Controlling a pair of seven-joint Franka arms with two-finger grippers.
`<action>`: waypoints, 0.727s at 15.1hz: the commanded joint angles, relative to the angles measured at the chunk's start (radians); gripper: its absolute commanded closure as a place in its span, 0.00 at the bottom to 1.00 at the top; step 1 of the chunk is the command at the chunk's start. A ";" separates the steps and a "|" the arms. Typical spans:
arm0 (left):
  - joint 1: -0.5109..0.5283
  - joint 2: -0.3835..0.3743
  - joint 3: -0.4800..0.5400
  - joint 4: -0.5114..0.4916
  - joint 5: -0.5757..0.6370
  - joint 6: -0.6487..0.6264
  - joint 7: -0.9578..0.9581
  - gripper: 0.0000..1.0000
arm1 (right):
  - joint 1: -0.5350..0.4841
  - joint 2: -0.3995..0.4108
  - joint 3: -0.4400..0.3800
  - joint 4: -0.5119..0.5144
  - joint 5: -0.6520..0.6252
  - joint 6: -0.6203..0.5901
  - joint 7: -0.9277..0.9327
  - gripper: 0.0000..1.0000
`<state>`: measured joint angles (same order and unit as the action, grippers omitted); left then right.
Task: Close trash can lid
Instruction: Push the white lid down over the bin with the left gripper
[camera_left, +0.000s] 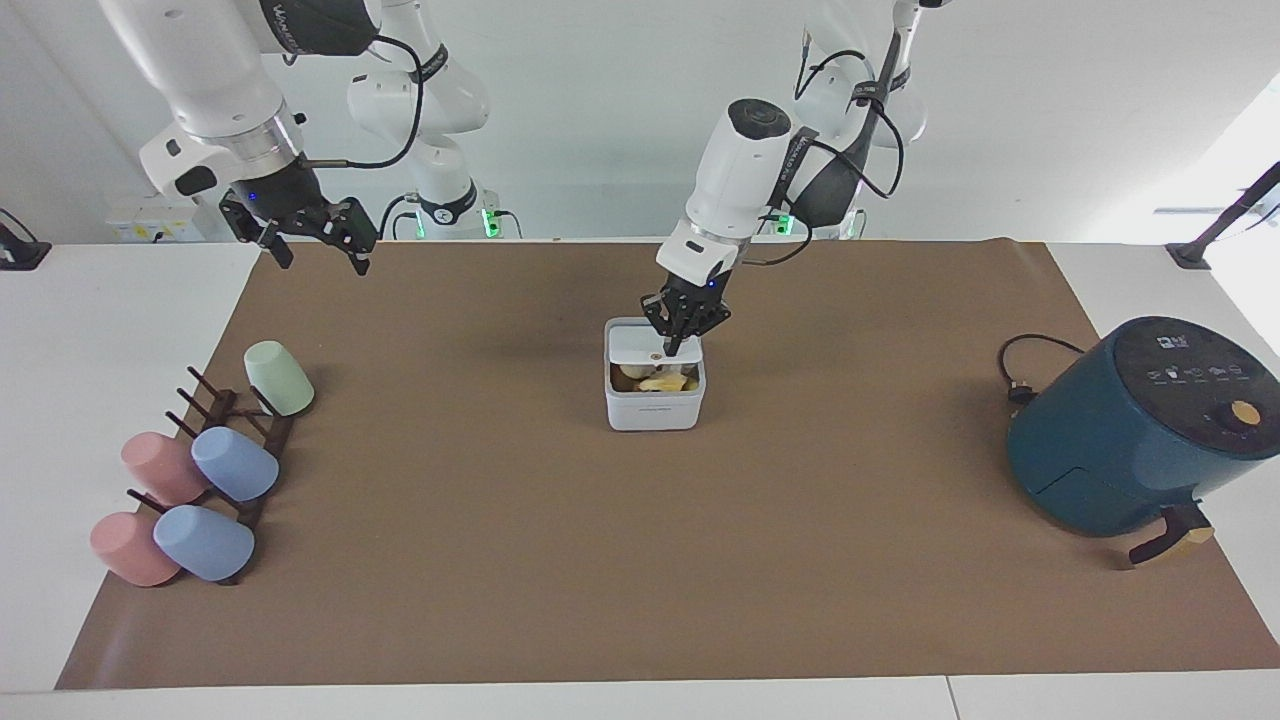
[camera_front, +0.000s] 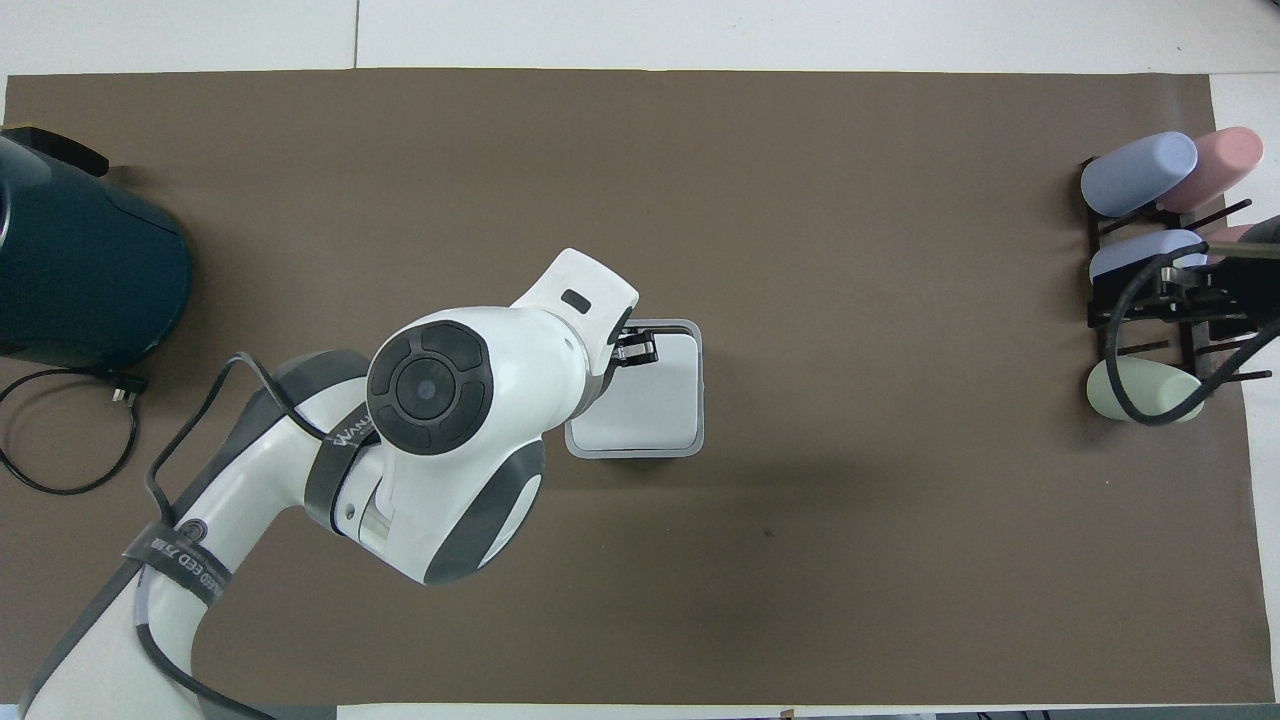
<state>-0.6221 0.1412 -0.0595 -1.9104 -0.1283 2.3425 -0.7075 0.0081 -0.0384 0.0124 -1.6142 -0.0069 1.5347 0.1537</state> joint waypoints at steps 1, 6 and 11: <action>0.018 0.047 -0.005 0.037 -0.025 0.034 -0.001 1.00 | -0.008 0.000 0.004 -0.003 -0.001 0.004 -0.022 0.00; 0.021 0.075 -0.005 0.028 -0.024 0.061 0.008 1.00 | -0.008 0.000 0.004 -0.003 -0.001 0.004 -0.022 0.00; 0.018 0.081 -0.003 0.004 -0.024 0.078 0.017 1.00 | -0.008 0.000 0.004 -0.003 -0.001 0.004 -0.020 0.00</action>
<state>-0.6089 0.2148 -0.0596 -1.8921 -0.1331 2.3954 -0.7071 0.0081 -0.0384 0.0124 -1.6142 -0.0069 1.5347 0.1537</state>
